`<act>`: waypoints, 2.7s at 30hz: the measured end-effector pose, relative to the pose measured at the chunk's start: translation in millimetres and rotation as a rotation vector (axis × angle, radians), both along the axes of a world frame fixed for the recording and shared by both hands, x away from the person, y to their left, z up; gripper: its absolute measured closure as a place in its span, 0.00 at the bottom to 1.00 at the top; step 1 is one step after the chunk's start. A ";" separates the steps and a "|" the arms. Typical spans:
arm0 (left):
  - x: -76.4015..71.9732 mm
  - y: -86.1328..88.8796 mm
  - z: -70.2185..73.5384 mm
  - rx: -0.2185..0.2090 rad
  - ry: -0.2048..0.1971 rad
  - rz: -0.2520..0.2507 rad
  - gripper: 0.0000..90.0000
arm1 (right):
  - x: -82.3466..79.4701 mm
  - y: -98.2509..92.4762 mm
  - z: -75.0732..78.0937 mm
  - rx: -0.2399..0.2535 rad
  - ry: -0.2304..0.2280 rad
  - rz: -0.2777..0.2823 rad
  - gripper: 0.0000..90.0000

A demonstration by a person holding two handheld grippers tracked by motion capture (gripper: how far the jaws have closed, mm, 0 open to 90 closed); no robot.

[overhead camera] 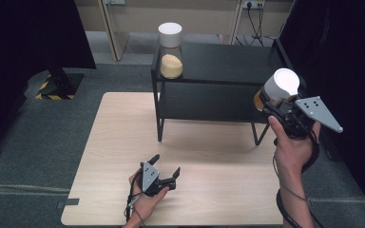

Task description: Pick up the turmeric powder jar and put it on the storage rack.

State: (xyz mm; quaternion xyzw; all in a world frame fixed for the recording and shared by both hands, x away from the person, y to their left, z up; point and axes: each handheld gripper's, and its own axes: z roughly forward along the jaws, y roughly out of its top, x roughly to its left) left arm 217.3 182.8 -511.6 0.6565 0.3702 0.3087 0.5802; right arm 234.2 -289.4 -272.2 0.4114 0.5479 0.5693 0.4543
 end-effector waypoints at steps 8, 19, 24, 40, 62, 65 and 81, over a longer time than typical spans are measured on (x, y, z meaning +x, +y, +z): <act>0.3 0.6 0.0 -0.003 0.002 -0.001 0.09 | 11.6 4.3 15.7 0.007 0.000 -0.010 0.34; 0.4 0.5 -0.2 -0.002 0.001 -0.002 0.09 | 29.6 7.4 42.4 0.000 0.013 -0.034 0.34; 0.5 0.3 0.1 0.000 0.001 -0.002 0.09 | 39.7 7.8 54.5 -0.001 0.027 -0.051 0.34; 0.3 0.4 -0.1 0.001 -0.002 -0.005 0.09 | 66.9 4.5 66.9 0.010 0.069 -0.084 0.34; 0.6 0.8 -0.3 0.000 -0.001 -0.007 0.09 | 91.2 6.2 74.6 -0.005 0.114 -0.124 0.34; 0.2 0.7 -0.6 0.001 -0.004 -0.007 0.09 | 94.4 8.2 76.4 -0.014 0.119 -0.129 0.34; 0.4 1.1 -0.6 0.001 -0.004 -0.009 0.09 | 109.7 13.4 78.1 -0.031 0.150 -0.137 0.34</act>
